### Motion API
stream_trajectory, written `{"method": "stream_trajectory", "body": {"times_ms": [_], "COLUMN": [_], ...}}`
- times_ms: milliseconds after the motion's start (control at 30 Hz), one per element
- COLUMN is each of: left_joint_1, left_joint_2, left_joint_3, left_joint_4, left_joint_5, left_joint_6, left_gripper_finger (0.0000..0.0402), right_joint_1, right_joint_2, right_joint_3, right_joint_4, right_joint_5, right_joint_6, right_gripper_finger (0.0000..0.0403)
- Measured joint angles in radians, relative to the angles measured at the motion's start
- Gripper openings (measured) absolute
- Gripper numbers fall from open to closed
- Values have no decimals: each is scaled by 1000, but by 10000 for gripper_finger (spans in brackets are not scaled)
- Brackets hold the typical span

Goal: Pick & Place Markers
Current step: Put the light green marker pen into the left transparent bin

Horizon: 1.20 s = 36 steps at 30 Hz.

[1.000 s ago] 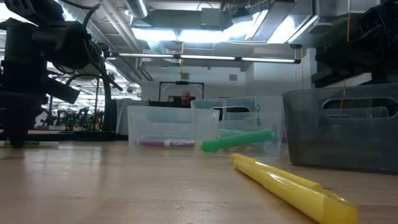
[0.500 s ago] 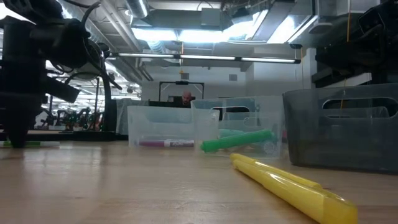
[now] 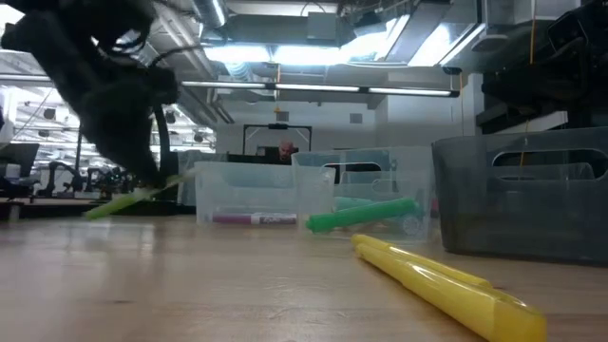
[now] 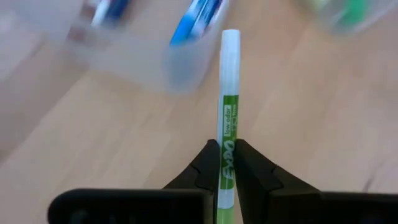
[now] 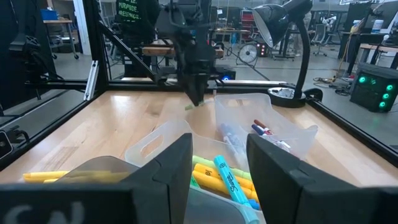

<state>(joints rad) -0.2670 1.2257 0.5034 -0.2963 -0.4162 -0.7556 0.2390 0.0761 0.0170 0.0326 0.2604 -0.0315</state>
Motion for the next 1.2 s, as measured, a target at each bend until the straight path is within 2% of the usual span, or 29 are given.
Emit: {"method": "stream_trajectory", "body": {"times_ms": [300,633,1033,1200], "left_joint_1": [-77,-167,-171,-151], "left_joint_2": [0,0,0,-1], "left_joint_3": [0,0,0,1], "left_joint_4": [316,533,595,674], "left_joint_5": [-157,-319,-366,-374], "left_joint_6": [153,273,319,378], "left_gripper_finger": [25,26,26,26], "right_joint_1": [0,0,0,0], "right_joint_2": [0,0,0,0], "right_joint_3": [0,0,0,0], "right_joint_4": [0,0,0,0], "right_joint_5": [0,0,0,0], "right_joint_6": [0,0,0,0], "right_gripper_finger": [152,152,152,152]}}
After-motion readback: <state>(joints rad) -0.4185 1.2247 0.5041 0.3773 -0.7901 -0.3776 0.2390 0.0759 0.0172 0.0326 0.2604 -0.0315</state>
